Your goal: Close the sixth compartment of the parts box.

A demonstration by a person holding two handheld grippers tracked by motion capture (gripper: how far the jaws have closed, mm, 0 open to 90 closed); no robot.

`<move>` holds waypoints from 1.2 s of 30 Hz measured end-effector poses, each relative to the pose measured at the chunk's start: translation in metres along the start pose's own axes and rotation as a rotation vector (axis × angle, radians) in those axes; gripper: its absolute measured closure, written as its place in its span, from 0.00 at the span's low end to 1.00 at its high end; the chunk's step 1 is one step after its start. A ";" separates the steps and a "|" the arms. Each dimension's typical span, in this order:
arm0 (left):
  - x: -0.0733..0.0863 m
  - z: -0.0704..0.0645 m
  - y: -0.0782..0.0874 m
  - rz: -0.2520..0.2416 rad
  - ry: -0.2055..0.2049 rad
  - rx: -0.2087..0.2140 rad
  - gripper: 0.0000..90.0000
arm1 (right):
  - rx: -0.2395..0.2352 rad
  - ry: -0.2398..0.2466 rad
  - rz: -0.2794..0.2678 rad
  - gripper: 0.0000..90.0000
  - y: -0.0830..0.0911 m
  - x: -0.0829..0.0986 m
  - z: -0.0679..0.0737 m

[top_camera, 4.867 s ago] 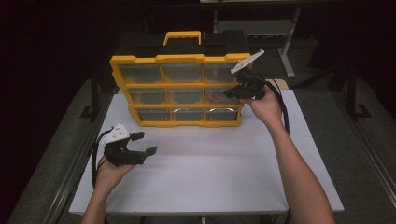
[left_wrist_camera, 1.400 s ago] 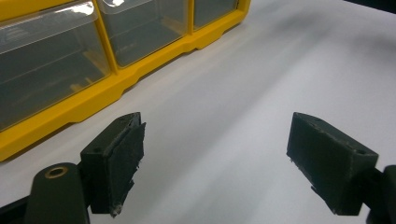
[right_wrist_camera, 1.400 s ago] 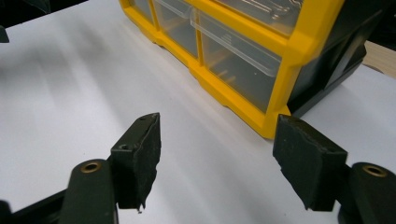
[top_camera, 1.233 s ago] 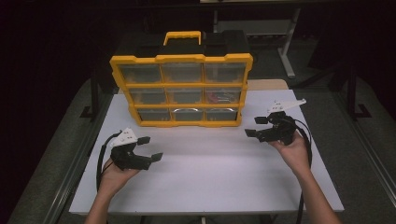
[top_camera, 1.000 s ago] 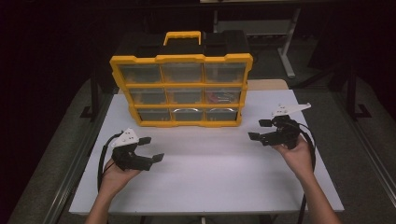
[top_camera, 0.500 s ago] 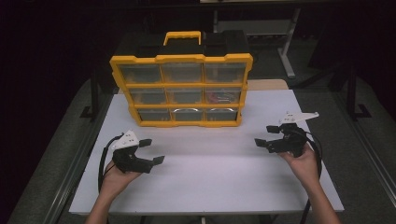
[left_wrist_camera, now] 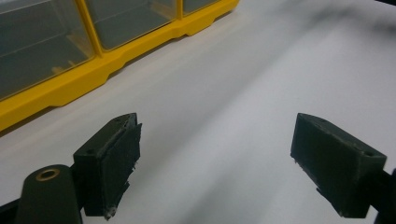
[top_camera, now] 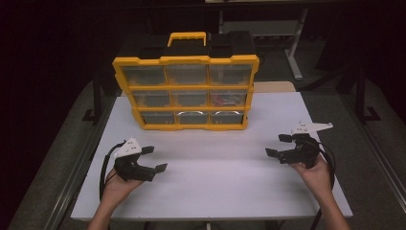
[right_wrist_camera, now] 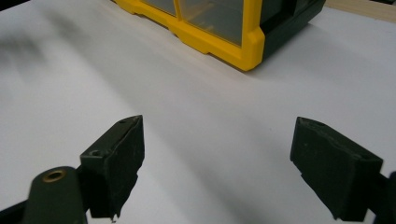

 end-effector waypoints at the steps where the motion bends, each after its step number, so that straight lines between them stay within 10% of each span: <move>1: 0.000 0.000 0.000 -0.005 0.007 0.002 0.17 | 0.003 0.001 0.000 0.18 0.001 0.002 0.000; 36: 0.023 0.004 -0.004 0.015 0.025 -0.013 0.18 | -0.001 -0.012 0.007 0.17 0.000 0.033 0.011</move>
Point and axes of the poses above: each handheld gripper's, and its own axes: y roughly backward along the jaws, x roughly out of its underside, z roughly to its left, the point moved 4 cm from there along -y, roughly forward along the jaws, and after that the axes turned 6 degrees about z, right-handed, at the moved point
